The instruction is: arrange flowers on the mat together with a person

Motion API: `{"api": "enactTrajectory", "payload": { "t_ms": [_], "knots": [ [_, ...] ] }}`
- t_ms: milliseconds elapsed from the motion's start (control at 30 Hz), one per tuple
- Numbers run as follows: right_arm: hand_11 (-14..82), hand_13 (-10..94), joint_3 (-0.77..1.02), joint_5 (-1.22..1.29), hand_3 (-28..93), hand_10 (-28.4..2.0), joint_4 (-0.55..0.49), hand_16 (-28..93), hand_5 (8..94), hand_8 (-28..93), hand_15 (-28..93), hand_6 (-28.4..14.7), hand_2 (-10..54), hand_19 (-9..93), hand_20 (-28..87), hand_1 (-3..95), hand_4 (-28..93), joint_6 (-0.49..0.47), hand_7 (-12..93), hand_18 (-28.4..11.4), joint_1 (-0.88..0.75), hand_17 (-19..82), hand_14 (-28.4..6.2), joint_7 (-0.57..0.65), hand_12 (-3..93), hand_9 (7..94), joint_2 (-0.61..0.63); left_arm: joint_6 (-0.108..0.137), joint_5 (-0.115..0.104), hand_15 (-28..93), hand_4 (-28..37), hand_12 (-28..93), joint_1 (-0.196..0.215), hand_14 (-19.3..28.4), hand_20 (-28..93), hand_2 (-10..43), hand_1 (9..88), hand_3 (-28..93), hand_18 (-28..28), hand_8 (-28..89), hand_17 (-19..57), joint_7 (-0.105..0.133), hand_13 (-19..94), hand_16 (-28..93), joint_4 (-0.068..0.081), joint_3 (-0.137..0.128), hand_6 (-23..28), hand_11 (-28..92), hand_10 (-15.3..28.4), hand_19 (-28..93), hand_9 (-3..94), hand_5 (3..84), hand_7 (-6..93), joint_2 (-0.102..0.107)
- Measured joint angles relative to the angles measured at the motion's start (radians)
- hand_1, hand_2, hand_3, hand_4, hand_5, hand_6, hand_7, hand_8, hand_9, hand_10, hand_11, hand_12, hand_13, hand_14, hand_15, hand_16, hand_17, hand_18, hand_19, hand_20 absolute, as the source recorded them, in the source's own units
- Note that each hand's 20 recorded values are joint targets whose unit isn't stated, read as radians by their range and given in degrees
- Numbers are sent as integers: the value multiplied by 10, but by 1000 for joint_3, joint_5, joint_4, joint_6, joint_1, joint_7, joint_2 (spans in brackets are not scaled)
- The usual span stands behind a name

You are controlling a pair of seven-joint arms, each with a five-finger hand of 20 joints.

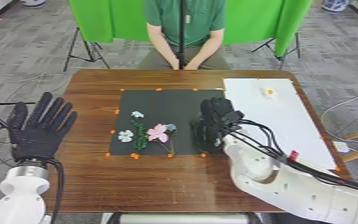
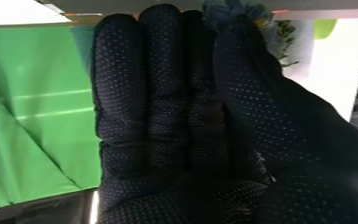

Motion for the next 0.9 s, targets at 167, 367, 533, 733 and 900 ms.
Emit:
{"api": "enactTrajectory", "payload": {
  "t_ms": [167,367,533,733,900],
  "knots": [
    [85,673,4,-2,667,-96,7,352,656,-2,329,-1,-92,733,121,620,-283,-20,364,-134,-2,446,-53,10,384,775,-19,0,-2,234,-283,93,-1,142,114,132,239,673,127,-94,-42,0,237,-65,1,0,73,170,151,267,356,379,116,0],
    [84,641,46,4,680,-107,4,321,631,-22,334,-10,-95,717,102,616,-283,-95,341,-143,-23,423,-62,14,344,736,-26,-1,-18,232,-283,91,-1,142,115,129,244,674,127,-93,-42,4,237,-65,2,0,71,169,150,265,360,384,111,0],
    [122,635,57,5,679,-113,0,311,615,-30,334,-8,-95,720,90,618,-283,-89,302,-147,-38,420,-64,15,291,704,-24,-2,-37,232,-283,91,2,143,115,130,245,670,128,-90,-43,16,238,-64,2,-2,71,167,150,266,360,381,106,0],
    [184,620,62,-3,697,-129,-20,292,606,-74,341,-7,-95,726,74,597,-283,-40,266,-149,-55,416,-70,13,220,663,-15,-2,-54,231,-283,91,3,143,116,129,242,676,128,-90,-43,31,239,-64,1,-3,70,166,150,266,360,382,112,0],
    [210,610,92,-2,716,-137,-62,271,602,-143,357,-8,-95,730,64,577,-283,-50,261,-152,-81,411,-79,9,176,647,1,-2,-56,232,-283,92,4,143,116,128,244,677,128,-91,-43,32,239,-64,1,-3,71,167,150,265,360,384,114,0]
  ]
}}
